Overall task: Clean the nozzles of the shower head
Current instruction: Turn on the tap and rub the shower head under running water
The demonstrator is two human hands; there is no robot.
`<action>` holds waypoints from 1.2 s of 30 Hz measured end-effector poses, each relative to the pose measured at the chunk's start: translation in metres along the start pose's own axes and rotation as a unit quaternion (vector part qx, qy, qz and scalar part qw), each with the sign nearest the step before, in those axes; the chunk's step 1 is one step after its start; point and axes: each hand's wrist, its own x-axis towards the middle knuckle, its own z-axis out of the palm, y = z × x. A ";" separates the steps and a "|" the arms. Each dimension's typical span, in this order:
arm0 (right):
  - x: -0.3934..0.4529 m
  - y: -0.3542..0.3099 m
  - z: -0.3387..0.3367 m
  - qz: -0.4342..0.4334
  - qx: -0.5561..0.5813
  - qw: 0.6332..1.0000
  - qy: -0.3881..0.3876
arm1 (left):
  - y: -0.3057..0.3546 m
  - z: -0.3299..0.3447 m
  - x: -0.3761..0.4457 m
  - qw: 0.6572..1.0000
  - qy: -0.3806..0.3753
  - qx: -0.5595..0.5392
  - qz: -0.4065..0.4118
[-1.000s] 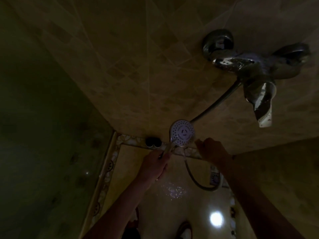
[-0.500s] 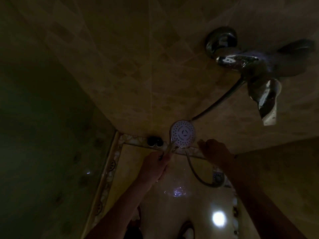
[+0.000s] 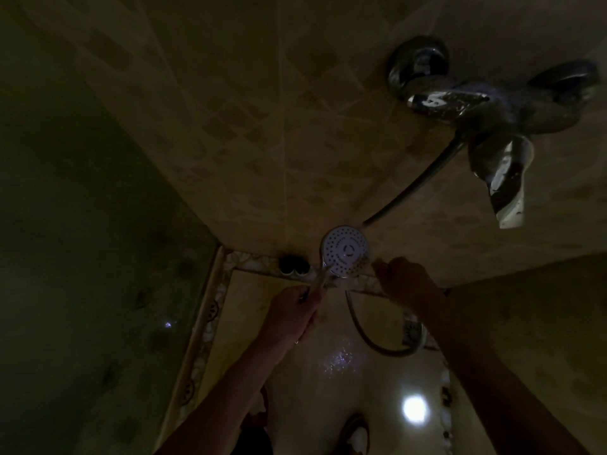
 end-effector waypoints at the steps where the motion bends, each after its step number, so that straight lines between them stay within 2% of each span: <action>1: -0.001 0.002 0.004 0.018 -0.026 0.998 -0.056 | 0.001 0.001 -0.001 1.000 -0.001 0.000 0.002; 2: -0.006 -0.002 0.005 0.023 -0.045 0.993 -0.111 | 0.002 0.002 -0.001 1.000 -0.002 -0.002 0.003; 5: -0.008 -0.015 0.012 -0.023 -0.103 0.986 -0.126 | 0.004 0.005 -0.001 1.000 -0.003 0.008 0.016; 7: -0.002 -0.024 0.008 -0.029 -0.055 0.993 -0.102 | 0.003 0.004 -0.001 1.000 -0.008 0.019 0.022; 9: 0.005 -0.025 0.002 0.016 -0.008 0.996 -0.083 | 0.002 0.001 -0.002 1.000 -0.013 0.014 0.016; 12: 0.007 -0.016 -0.003 0.031 -0.015 0.997 -0.068 | -0.001 -0.004 0.001 1.000 -0.010 0.017 0.012; 13: 0.003 -0.015 -0.004 0.034 -0.049 0.995 -0.074 | -0.002 -0.005 0.002 1.000 -0.007 0.019 0.013; 17: -0.008 -0.014 0.019 0.019 -0.042 0.991 -0.123 | -0.006 -0.006 0.007 1.000 -0.007 0.004 0.019; 20: -0.008 -0.025 0.029 -0.027 -0.024 0.995 -0.093 | -0.007 -0.006 0.006 1.000 -0.002 0.009 0.023; 22: 0.001 -0.030 0.025 -0.016 0.022 0.997 -0.067 | -0.007 -0.007 0.006 0.999 0.002 0.023 0.025; 25: 0.010 -0.029 0.010 0.055 0.072 0.993 -0.082 | -0.007 -0.009 0.005 1.000 0.003 0.016 0.018; 28: 0.005 -0.024 0.005 0.036 0.022 0.997 -0.067 | -0.005 -0.012 0.005 1.000 0.004 0.007 0.024; 33: -0.013 -0.040 0.017 -0.004 0.000 0.994 -0.114 | -0.002 -0.011 0.006 0.999 0.010 0.007 0.037; 36: -0.004 -0.056 0.018 -0.023 -0.002 0.996 -0.092 | -0.002 -0.011 0.008 0.999 0.011 0.005 0.033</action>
